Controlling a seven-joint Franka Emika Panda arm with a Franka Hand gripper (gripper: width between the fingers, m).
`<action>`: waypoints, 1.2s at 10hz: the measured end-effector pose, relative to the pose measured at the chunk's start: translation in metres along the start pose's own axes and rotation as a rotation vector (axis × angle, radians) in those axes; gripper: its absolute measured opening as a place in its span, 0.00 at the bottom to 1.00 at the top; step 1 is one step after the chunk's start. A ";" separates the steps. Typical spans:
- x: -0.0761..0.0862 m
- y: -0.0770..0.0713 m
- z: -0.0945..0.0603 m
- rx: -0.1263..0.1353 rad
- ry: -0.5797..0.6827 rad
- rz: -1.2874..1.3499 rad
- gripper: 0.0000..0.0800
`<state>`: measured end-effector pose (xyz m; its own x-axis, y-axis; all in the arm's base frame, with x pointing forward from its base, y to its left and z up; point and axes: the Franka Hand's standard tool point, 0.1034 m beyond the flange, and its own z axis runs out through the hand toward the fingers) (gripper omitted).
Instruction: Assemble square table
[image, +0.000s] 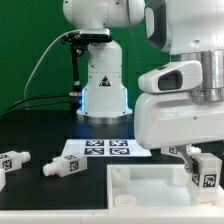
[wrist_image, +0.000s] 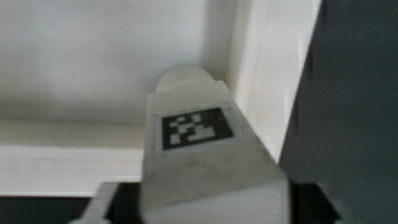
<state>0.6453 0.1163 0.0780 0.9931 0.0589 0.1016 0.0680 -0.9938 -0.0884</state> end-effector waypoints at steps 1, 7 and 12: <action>0.000 0.003 0.000 -0.004 0.000 0.056 0.37; -0.002 0.012 0.001 0.004 0.004 1.082 0.37; -0.002 0.010 -0.002 0.002 0.002 0.679 0.49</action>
Offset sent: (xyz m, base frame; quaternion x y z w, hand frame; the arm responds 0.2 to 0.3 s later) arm -0.0104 0.0105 -0.0073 -0.0082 0.0273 0.5669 0.8233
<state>0.6443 0.1060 0.0794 0.8152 -0.5786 0.0243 -0.5708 -0.8099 -0.1353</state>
